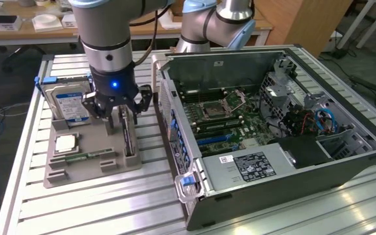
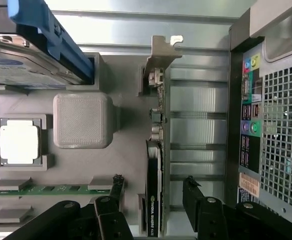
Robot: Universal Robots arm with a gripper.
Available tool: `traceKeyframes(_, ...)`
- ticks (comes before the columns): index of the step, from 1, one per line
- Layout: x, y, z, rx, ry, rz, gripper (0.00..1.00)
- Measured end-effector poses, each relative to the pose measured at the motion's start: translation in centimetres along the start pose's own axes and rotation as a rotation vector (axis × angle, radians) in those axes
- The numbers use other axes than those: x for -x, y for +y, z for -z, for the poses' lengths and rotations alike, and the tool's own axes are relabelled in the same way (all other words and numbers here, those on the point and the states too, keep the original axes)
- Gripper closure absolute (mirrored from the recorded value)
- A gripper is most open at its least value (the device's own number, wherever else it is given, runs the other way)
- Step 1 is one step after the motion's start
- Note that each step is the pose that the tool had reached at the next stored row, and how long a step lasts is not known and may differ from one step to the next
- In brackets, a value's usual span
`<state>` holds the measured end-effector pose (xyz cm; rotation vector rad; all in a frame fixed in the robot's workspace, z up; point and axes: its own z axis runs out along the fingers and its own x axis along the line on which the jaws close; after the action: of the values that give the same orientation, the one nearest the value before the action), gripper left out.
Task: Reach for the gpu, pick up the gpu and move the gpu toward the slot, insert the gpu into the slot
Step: 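Pick up the gpu and move the gpu toward the slot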
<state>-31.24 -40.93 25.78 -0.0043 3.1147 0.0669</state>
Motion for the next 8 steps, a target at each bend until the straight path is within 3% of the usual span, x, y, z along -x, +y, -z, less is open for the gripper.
traceKeyframes(8, -0.1, 0.00, -1.47, 0.0000, -0.0001, 0.000, 0.41)
